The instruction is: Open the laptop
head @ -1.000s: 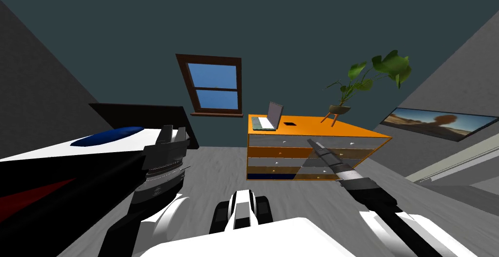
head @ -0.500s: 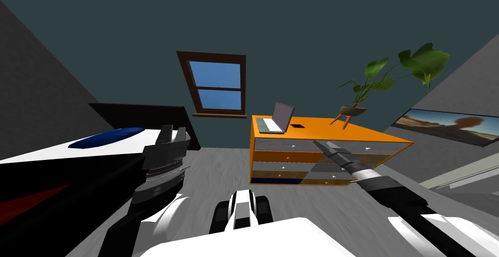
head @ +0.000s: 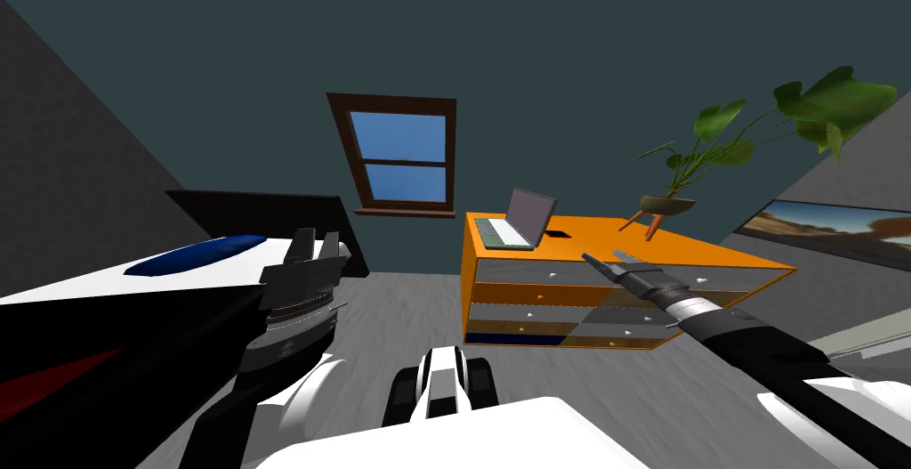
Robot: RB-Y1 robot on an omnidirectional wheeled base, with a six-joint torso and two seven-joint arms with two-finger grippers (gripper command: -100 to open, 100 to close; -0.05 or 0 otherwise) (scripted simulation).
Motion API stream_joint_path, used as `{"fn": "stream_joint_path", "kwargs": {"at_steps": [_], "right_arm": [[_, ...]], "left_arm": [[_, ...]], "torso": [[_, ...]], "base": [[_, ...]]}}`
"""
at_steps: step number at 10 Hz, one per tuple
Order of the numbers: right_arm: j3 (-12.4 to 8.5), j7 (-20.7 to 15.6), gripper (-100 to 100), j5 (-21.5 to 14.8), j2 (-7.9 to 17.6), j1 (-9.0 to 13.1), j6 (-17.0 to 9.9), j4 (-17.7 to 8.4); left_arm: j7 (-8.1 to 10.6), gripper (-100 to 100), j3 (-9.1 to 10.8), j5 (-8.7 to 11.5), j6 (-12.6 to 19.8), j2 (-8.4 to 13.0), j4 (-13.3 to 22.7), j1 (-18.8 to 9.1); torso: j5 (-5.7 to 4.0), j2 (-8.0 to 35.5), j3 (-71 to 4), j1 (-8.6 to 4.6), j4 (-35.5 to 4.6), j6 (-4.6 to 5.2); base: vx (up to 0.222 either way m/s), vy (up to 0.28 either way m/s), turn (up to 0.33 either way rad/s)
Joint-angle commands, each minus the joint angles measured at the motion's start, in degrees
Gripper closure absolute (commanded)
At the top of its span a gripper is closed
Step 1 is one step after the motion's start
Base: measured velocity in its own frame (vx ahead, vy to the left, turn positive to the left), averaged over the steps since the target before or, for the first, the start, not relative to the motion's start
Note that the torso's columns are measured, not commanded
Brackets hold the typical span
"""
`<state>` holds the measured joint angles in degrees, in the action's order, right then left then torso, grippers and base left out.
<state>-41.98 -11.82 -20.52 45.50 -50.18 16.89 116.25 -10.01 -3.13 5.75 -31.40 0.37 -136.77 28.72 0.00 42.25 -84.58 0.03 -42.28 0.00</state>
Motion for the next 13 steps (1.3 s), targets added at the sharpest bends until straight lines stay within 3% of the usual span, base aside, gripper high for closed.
{"fn": "stream_joint_path", "kwargs": {"at_steps": [1, 7, 11, 12, 13], "right_arm": [[-4.4, -2.4, -100, -2.8, 4.3, -2.6, -0.6, -2.2], [-12.1, -6.4, -100, -8.0, 14.4, -7.2, -2.7, -5.5], [-15.2, -8.0, -100, -10.1, 18.5, -9.0, -3.5, -6.7], [-14.9, -7.6, -100, -9.7, 17.8, -9.0, -3.4, -6.3], [-15.9, -7.0, -100, -9.5, 18.8, -9.8, -3.7, -6.4]], "left_arm": [[0.0, 0, 0.0, 0.0, 0.0, 0.0, 0.0, 0.0], [0.0, 0, 0.0, 0.0, 0.0, 0.0, 0.0, 0.0], [0.0, 0, 0.0, 0.0, 0.0, 0.0, 0.0, 0.0], [0.0, 0, 0.0, 0.0, 0.0, 0.0, 0.0, 0.0], [0.0, 0, 0.01, 0.0, 0.0, 0.0, 0.0, 0.0]], "torso": [[0.03, -0.1, 0.0, 0.06, 0.0, 0.01], [0.0, 0.1, 0.0, -0.03, 0.0, 0.0], [-0.01, 0.1, 0.0, -0.05, 0.0, 0.01], [-0.01, 0.0, 0.0, -0.05, 0.0, 0.0], [-0.04, 0.1, 0.1, -0.14, 0.0, 0.02]], "base": [[0.123, 0.122, 0.012], [0.103, 0.1, 0.019], [0.057, 0.061, 0.011], [0.023, 0.023, 0.003], [0.075, 0.003, -0.021]]}}
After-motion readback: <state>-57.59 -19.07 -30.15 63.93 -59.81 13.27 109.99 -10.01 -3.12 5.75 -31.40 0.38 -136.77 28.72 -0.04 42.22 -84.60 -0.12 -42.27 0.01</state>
